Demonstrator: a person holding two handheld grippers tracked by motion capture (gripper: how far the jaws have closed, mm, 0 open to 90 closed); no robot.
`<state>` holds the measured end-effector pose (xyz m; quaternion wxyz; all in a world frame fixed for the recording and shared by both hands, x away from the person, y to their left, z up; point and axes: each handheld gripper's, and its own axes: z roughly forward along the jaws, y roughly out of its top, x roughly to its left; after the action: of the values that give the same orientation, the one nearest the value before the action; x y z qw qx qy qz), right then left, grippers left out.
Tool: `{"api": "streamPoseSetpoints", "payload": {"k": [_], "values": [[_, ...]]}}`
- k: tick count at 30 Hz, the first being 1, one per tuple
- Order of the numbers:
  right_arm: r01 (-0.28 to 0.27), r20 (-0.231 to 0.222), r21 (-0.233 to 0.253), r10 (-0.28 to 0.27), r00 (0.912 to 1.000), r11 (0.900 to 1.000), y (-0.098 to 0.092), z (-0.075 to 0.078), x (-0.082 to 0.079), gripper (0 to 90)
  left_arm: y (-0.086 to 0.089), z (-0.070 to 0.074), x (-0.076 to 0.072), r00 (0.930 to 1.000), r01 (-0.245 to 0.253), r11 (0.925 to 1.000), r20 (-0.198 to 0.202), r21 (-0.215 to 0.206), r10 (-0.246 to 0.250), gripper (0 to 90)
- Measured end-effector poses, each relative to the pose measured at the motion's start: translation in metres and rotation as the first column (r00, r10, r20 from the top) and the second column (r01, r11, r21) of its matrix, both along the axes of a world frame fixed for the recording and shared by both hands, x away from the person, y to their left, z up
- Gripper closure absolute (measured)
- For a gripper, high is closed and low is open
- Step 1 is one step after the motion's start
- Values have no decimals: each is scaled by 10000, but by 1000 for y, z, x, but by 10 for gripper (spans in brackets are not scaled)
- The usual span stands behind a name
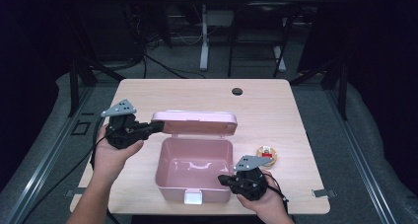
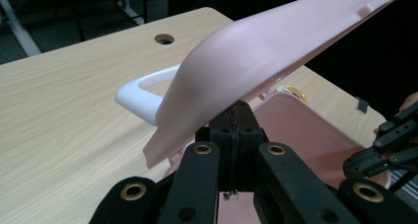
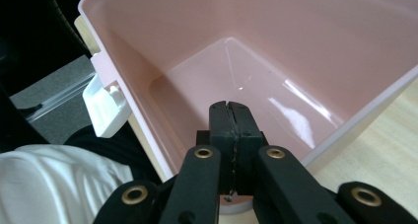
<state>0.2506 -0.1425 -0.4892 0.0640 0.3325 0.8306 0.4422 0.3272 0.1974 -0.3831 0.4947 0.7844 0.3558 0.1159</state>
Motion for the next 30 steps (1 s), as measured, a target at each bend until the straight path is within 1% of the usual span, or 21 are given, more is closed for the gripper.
{"api": "streamPoseSetpoints", "payload": {"k": [3, 5, 10, 17, 19, 21, 26, 30], "values": [[-17, -34, 18, 17, 10000, 10000, -1, 0, 1, 900, 1, 1, 2, 10000, -11, 10000, -2, -67, 11, 897], [13, -26, 24, -13, 10000, 10000, -2, 0, 2, 900, 1, 1, 3, 10000, -31, 10000, -61, -60, 30, 897], [112, -47, 54, -111, 9999, 9999, -4, 0, 4, 900, -2, 0, 5, 10000, -9, 10000, -63, -50, 8, 897], [81, -73, 115, -80, 9999, 9999, -6, -1, 4, 900, -3, 0, 9, 10000, -53, 10000, -82, -11, 53, 897], [82, -93, 153, -81, 9999, 9998, -6, -1, 4, 900, -2, 0, 10, 9999, -147, 9999, -48, -40, 146, 897], [82, -111, 173, -81, 9999, 9998, -6, -1, 4, 900, -2, -1, 12, 9998, -198, 9998, -28, 30, 198, 897], [72, -130, 215, -70, 9999, 9997, -6, -1, 4, 900, -1, -4, 17, 9990, -447, 9990, -69, -13, 447, 896], [61, -128, 244, -58, 9999, 9997, -7, -1, 5, 900, -1, -8, 21, 9982, -578, 9983, -130, 118, 579, 895]]}}
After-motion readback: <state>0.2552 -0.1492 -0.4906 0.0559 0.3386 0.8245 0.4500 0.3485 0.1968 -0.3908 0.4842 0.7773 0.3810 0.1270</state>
